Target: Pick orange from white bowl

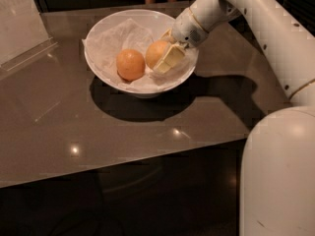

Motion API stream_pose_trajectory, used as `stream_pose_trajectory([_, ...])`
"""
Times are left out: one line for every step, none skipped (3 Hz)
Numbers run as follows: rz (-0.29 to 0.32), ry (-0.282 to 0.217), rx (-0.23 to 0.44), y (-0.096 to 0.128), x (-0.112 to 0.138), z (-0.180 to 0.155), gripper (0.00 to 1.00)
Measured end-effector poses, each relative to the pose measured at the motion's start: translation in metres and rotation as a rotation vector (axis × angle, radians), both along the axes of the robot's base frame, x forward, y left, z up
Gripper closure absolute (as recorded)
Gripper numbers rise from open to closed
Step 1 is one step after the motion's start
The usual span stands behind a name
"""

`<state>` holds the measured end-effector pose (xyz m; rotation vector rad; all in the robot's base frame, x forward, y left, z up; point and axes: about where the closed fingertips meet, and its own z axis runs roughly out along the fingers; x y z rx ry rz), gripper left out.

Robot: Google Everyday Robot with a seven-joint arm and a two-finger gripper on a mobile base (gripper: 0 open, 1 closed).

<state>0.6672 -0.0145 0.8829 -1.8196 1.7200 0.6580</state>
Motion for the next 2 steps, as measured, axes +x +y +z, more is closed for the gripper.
stream_pose_trajectory([-0.008, -0.052, 0.047, -0.009, -0.013, 0.021, 1.00])
stream_pose_trajectory([-0.025, -0.097, 0.103, -0.021, -0.035, 0.040, 1.00])
